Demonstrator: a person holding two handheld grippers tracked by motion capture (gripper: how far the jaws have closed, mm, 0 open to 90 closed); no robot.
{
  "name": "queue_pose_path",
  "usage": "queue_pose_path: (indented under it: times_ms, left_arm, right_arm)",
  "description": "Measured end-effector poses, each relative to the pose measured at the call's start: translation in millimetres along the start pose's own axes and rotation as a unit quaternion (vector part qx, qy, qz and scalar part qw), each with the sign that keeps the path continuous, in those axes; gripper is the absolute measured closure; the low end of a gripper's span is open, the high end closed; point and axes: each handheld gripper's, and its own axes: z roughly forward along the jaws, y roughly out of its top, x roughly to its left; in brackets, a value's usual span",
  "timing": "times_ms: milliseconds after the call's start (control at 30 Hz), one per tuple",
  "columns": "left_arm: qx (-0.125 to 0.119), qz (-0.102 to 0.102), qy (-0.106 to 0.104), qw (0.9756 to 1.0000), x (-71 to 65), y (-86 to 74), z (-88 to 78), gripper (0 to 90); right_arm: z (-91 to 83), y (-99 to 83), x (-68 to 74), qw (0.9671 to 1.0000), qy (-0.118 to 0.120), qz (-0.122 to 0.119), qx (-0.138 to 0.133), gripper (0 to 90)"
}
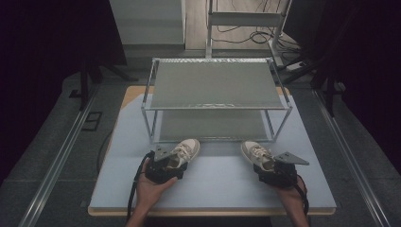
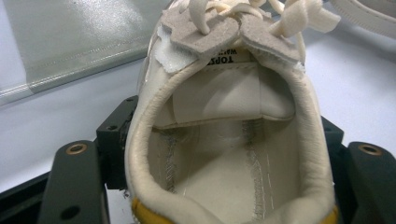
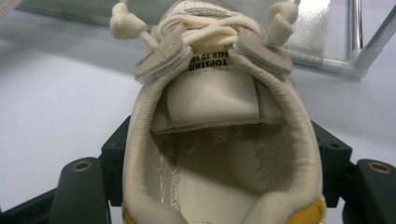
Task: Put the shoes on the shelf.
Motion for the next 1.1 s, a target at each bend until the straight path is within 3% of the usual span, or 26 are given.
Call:
queue_pose_path:
  times_ms: [367,633,1100]
  left_arm:
    - [-0.005,0.001,-0.009,0.9999,1.4,14.7,8.0,30.3]
    - [-0.004,0.006,-0.008,0.9999,0.2,25.6,15.1,30.3]
    - [-0.007,0.007,-0.017,0.9998,0.4,43.7,26.5,30.4]
  right_arm:
    - [-2.6,13.9,0.5,0.9999,0.0,-0.007,-0.011,29.2]
    - [4.7,24.8,0.6,0.9998,0.012,-0.004,-0.015,29.3]
    - [16.0,44.3,0.3,0.9997,0.01,-0.016,-0.014,29.2]
